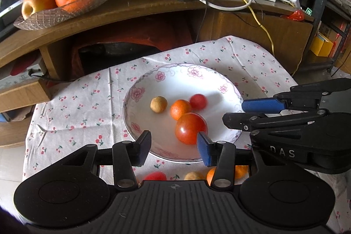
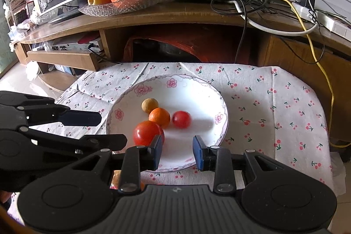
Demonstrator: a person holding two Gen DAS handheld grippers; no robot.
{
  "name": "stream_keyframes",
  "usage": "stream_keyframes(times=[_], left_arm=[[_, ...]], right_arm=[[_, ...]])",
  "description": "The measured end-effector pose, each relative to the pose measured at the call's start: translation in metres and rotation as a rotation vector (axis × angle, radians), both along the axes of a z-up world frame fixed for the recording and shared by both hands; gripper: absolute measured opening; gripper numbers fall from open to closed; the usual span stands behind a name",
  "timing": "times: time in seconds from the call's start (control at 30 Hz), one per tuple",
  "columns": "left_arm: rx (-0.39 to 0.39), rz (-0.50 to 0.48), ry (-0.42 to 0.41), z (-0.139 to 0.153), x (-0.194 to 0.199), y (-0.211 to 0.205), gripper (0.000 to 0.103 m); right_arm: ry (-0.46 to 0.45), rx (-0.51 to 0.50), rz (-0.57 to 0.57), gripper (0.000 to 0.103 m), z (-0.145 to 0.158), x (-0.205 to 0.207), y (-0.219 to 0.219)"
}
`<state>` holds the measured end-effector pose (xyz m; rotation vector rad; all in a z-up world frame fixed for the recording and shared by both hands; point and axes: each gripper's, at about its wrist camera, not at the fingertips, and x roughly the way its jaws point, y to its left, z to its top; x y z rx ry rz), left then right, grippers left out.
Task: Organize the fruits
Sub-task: 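Withdraw both tools from the bowl toward the remaining fruit, then grasp a red tomato with the left tool while the right tool grasps a mandarin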
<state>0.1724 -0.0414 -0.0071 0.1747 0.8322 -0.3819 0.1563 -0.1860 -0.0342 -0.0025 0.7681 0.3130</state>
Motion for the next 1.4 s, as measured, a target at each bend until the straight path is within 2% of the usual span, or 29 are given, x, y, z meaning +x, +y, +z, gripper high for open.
stream_keyframes(times=[0.33, 0.8, 1.03, 1.13, 1.4], left_arm=[[-0.005, -0.020, 0.022, 0.001, -0.009, -0.001, 0.055], [0.011, -0.086, 0.091, -0.015, -0.029, -0.003, 0.055], [0.015, -0.108, 0.122, -0.025, -0.041, 0.003, 0.061], [0.025, -0.121, 0.132, -0.030, -0.044, 0.005, 0.067], [0.051, -0.140, 0.168, -0.044, -0.047, 0.005, 0.067]], right_arm=[[0.012, -0.007, 0.008, 0.032, 0.000, -0.011, -0.002], [0.079, -0.031, 0.058, 0.032, -0.013, -0.029, -0.003], [0.115, -0.050, 0.098, 0.032, -0.022, -0.039, 0.001], [0.125, -0.051, 0.103, 0.036, -0.026, -0.042, -0.001], [0.137, -0.051, 0.097, 0.038, -0.030, -0.041, -0.004]])
